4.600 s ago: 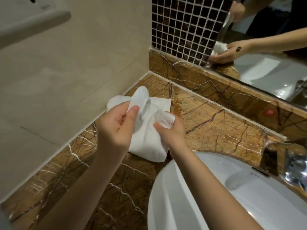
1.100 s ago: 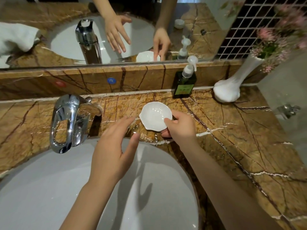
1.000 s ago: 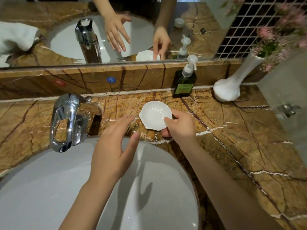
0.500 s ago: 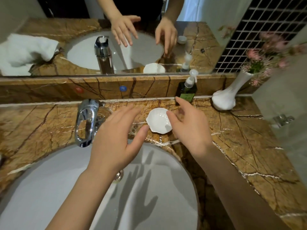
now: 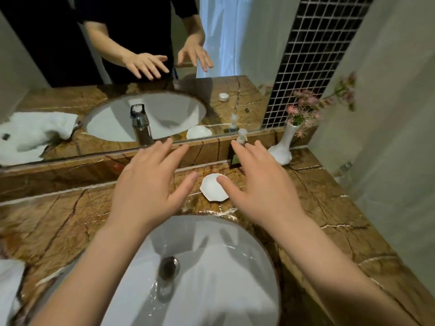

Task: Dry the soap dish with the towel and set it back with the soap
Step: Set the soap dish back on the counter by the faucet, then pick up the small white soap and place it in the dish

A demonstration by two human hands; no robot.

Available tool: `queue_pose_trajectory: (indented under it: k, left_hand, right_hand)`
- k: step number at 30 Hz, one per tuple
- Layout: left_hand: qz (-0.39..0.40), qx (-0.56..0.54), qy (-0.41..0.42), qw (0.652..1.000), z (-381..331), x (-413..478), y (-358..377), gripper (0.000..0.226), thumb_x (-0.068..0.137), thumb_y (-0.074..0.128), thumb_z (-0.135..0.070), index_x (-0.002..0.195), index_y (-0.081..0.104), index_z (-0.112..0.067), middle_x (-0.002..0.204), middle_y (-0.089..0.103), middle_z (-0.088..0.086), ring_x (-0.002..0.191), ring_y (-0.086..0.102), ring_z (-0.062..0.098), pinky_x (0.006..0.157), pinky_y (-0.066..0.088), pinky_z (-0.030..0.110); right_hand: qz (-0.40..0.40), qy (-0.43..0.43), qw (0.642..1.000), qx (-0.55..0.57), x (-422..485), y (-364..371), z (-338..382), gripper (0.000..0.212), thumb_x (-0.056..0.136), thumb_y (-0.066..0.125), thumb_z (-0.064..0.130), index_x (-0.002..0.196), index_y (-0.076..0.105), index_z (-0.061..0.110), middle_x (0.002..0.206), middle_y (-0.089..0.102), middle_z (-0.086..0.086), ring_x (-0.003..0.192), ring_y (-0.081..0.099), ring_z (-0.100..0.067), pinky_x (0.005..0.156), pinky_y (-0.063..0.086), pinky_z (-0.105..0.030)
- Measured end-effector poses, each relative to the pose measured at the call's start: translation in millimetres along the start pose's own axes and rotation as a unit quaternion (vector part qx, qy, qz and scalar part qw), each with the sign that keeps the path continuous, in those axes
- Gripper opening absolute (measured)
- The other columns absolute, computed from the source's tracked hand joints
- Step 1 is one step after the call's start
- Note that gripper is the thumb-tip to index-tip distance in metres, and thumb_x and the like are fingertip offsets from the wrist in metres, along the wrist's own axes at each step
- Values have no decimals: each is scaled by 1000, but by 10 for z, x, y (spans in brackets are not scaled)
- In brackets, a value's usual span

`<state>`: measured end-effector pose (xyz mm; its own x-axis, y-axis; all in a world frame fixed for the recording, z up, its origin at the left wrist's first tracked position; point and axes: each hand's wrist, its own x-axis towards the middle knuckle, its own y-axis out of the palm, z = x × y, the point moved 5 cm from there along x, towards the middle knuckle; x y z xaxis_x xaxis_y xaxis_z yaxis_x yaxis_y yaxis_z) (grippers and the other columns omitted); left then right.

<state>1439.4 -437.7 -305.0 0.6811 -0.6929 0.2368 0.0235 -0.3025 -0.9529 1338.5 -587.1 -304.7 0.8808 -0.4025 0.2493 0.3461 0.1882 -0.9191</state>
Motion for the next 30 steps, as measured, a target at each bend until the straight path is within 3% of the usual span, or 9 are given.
queue_pose_trajectory:
  k: [7, 12, 19, 27, 30]
  left_hand:
    - [-2, -15, 57, 998, -231, -36, -51, 66, 85, 25, -61, 137, 45, -25, 144, 46, 7, 133, 39, 27, 109, 32, 47]
    - [19, -42, 106, 993, -728, -6, 122, 69, 84, 24, -62, 136, 47, -23, 144, 46, 9, 134, 38, 28, 110, 30, 47]
    - [65, -69, 170, 981, -1683, -30, 734, 72, 84, 20, -63, 138, 44, -23, 145, 44, 9, 135, 37, 27, 110, 29, 47]
    - [107, -95, 208, 968, -2325, -226, 1539, 67, 86, 26, -61, 136, 46, -21, 142, 48, 11, 130, 41, 29, 105, 34, 44]
    - [121, -96, 204, 967, -2378, -283, 1734, 65, 86, 28, -61, 137, 45, -24, 142, 49, 9, 130, 42, 29, 105, 36, 46]
  right_hand:
    - [-9, 53, 999, -10, -294, -173, -93, 71, 86, 44, 57, 145, 29, 22, 143, 44, 0, 142, 25, -24, 107, 36, -44]
    - [-35, 117, 992, -27, -645, -348, -542, 69, 86, 44, 59, 143, 32, 24, 141, 47, -1, 141, 27, -23, 103, 37, -40]
    - [-31, 215, 975, -57, -1287, -423, -1489, 72, 86, 45, 58, 146, 26, 24, 148, 40, -6, 141, 27, -25, 109, 31, -40]
    - [-10, 263, 964, -35, -1761, -81, -2186, 74, 82, 40, 61, 146, 22, 29, 151, 35, -1, 141, 27, -20, 112, 29, -44]
    - [-72, 263, 960, -62, -1890, 28, -2219, 68, 83, 46, 56, 142, 38, 24, 143, 48, -4, 136, 39, -20, 106, 39, -42]
